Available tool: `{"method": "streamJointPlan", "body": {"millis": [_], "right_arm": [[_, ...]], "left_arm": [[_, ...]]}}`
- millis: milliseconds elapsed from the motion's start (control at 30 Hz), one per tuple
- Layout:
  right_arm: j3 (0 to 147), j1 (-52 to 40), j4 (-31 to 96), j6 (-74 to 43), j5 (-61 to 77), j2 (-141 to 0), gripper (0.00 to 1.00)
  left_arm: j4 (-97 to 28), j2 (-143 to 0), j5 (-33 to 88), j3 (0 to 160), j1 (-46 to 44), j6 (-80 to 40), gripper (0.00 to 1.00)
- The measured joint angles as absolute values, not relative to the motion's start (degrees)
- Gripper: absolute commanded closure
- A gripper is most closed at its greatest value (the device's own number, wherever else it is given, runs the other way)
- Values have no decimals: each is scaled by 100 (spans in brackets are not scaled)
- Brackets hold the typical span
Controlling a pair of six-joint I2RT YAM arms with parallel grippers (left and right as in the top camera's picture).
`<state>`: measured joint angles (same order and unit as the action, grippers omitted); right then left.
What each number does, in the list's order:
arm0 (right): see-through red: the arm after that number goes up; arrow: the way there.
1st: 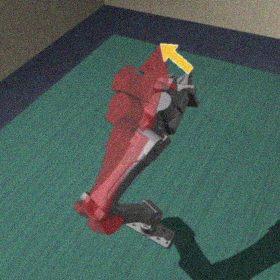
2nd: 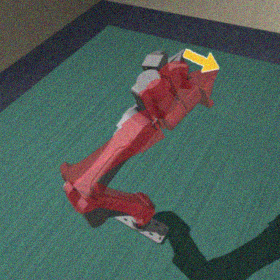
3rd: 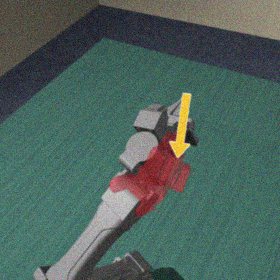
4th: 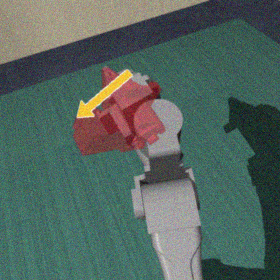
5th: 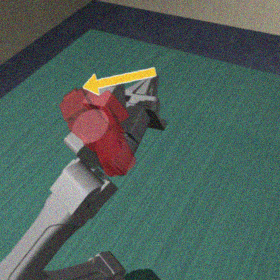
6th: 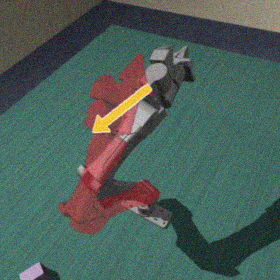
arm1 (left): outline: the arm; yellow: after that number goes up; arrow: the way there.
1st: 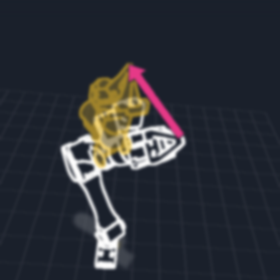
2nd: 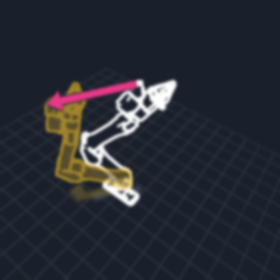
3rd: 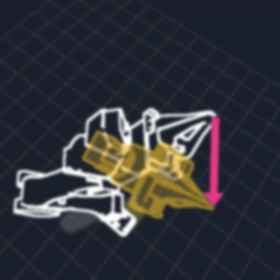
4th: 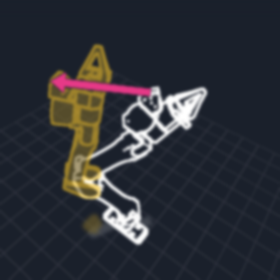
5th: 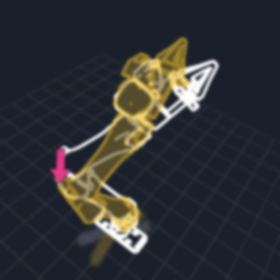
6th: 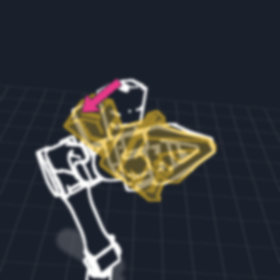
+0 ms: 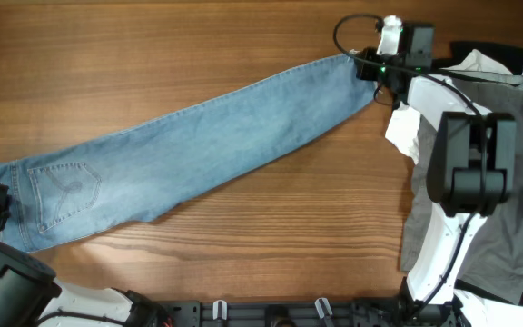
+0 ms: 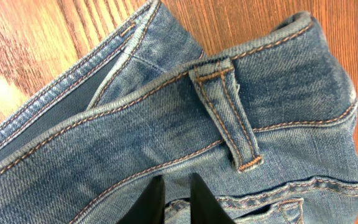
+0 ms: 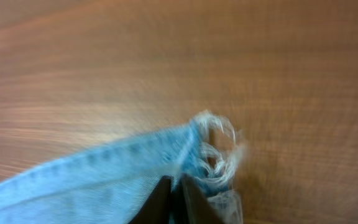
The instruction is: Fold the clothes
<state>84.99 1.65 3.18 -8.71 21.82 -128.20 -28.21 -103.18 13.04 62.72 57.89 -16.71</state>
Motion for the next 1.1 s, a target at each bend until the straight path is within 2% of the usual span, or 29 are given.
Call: {"method": "streamJointPlan", "body": {"millis": [33, 67, 133, 300, 500, 567, 700, 800, 833, 867, 900, 1100], "right_arm": [[8499, 165, 338, -906, 2182, -12890, 50], [8497, 167, 379, -923, 2180, -12936, 42], [8495, 165, 399, -886, 2237, -12962, 35], [8534, 187, 685, -657, 2233, -12903, 32], [8591, 421, 1251, -493, 2283, -12811, 34], [8606, 462, 1420, -377, 2314, -12790, 39], [8646, 454, 1737, 19, 2357, -12770, 59], [8643, 362, 1876, 296, 2401, -12768, 68], [8643, 305, 1896, 355, 2399, -12768, 77], [8646, 250, 1911, 410, 2397, -12768, 90], [8643, 207, 1916, 471, 2399, -12770, 96], [8628, 67, 1997, 290, 2456, -12781, 96]], "left_arm": [[-2829, -10318, 1297, 6272, 5789, -1691, 68], [-2838, -10318, 1288, 6272, 5787, -1704, 64], [-2845, -10318, 1280, 6272, 5789, -1693, 59], [-2845, -10318, 1376, 6272, 5789, -1645, 50], [-2963, -9920, 1669, 6272, 5787, -1514, 46], [-2980, -9585, 1710, 6272, 5789, -1509, 44], [-3120, -8639, 1848, 6272, 5789, -1490, 42], [-3395, -7907, 1977, 6272, 5787, -1487, 42], [-3476, -7660, 2029, 6272, 5787, -1492, 42], [-3573, -7435, 2067, 6272, 5787, -1498, 42], [-3649, -7273, 2099, 6272, 5787, -1505, 42], [-3885, -6412, 2351, 6272, 5524, -1584, 40]]}}
